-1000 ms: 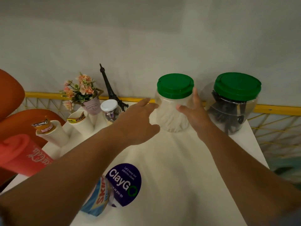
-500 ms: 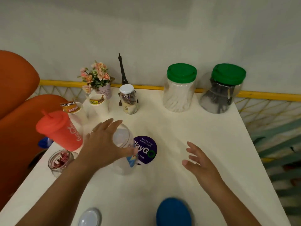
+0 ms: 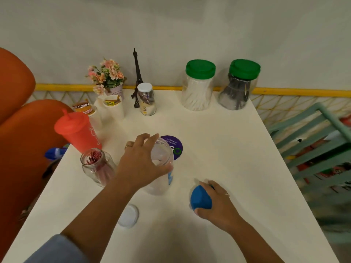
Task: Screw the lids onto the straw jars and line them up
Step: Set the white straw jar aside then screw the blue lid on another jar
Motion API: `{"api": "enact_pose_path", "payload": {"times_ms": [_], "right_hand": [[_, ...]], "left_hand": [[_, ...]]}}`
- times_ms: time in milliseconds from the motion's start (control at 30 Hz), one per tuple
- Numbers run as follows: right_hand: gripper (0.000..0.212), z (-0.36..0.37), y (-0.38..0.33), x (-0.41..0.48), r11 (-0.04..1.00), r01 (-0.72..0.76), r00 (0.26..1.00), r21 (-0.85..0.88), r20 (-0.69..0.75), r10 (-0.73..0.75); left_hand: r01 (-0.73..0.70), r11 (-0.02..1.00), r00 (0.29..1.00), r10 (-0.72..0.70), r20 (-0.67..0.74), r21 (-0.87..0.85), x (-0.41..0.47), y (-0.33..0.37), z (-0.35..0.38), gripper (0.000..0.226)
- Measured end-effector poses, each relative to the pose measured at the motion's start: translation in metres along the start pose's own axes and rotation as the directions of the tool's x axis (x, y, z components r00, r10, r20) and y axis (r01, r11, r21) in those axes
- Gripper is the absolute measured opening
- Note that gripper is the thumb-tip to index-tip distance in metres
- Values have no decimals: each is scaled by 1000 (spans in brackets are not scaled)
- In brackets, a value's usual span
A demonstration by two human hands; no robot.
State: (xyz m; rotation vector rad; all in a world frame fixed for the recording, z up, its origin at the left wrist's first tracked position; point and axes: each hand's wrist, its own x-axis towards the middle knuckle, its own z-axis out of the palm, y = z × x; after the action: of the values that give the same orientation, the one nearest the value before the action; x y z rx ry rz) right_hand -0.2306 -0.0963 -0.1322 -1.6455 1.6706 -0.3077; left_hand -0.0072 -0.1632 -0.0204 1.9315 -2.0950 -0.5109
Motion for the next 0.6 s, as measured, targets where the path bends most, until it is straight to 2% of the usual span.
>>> {"api": "enact_pose_path", "payload": {"times_ms": [167,267,400,467,533,600], "right_hand": [[83,22,0,-6,975,3,999,-222,-42,-13],[79,28,0,-12,976,-24,996,-218,-90,4],[81,30,-1,-23,979,-63,996,-194,-79,48],[84,30,-3,-31,988,-92,994,-122,-64,85],[91,25,-10,-42,991,-126,990,54,-59,129],[90,16,-20,-53,966,-93,986,241,-112,123]], "left_hand": [[-24,1000,999,24,30,-5,-27,-6,2,98],[-45,999,999,45,30,-9,-44,-8,1,99],[-79,996,994,82,70,-42,-69,-12,2,107],[-101,990,990,110,87,-101,-83,-14,3,116],[-124,982,987,137,82,-145,-99,-16,6,119],[-146,971,985,160,61,-192,-116,-17,11,119]]}}
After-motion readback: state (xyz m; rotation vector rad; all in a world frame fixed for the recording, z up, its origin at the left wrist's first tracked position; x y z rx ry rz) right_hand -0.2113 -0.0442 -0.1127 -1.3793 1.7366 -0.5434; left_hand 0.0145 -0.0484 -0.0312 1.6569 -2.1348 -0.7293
